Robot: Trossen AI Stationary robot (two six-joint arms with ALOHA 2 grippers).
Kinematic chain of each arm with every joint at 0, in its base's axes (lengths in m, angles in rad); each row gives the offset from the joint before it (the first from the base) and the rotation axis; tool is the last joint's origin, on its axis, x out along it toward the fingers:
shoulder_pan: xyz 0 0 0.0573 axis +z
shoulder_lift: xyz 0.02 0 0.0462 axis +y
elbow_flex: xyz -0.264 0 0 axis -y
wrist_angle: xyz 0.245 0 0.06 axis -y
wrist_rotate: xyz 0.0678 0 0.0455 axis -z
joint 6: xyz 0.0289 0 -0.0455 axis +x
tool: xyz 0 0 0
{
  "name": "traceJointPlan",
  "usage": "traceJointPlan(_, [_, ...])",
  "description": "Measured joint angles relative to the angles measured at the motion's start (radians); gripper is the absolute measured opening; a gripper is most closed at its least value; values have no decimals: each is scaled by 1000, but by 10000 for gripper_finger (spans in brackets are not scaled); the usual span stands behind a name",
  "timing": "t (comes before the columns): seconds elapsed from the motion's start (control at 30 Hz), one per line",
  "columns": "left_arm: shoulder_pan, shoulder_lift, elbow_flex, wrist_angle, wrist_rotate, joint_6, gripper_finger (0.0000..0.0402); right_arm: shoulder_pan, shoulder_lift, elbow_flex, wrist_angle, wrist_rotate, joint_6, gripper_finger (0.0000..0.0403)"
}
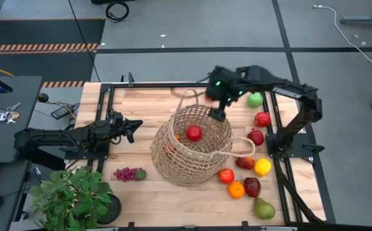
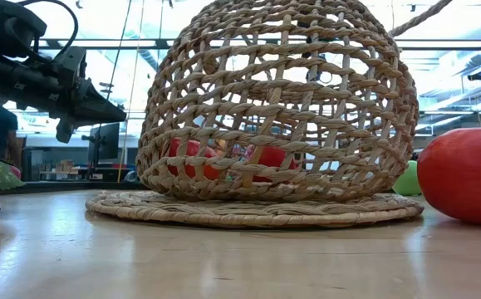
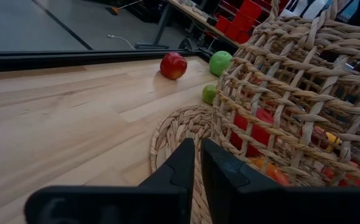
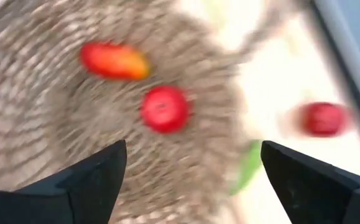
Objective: Build produce basket
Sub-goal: Put the cucumber into the brown basket
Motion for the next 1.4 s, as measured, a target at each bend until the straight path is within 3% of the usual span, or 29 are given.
traceJointPlan(0.23, [0, 0, 0, 0, 0, 0, 40, -137, -96, -92, 49, 162, -2, 371])
traceJointPlan(0.57, [0, 0, 0, 0, 0, 0, 34, -367, -158, -521, 278, 11, 93, 371])
traceJointPlan(0.7, [0, 0, 0, 0, 0, 0, 39, -417, -103, -626, 326, -9, 207, 371])
traceJointPlan(1.03, [0, 0, 0, 0, 0, 0, 32, -396, 147, -510, 322, -35, 251, 371])
traceJointPlan(1.4, [0, 0, 0, 0, 0, 0, 39, -330, 265, -479, 327, -22, 232, 371])
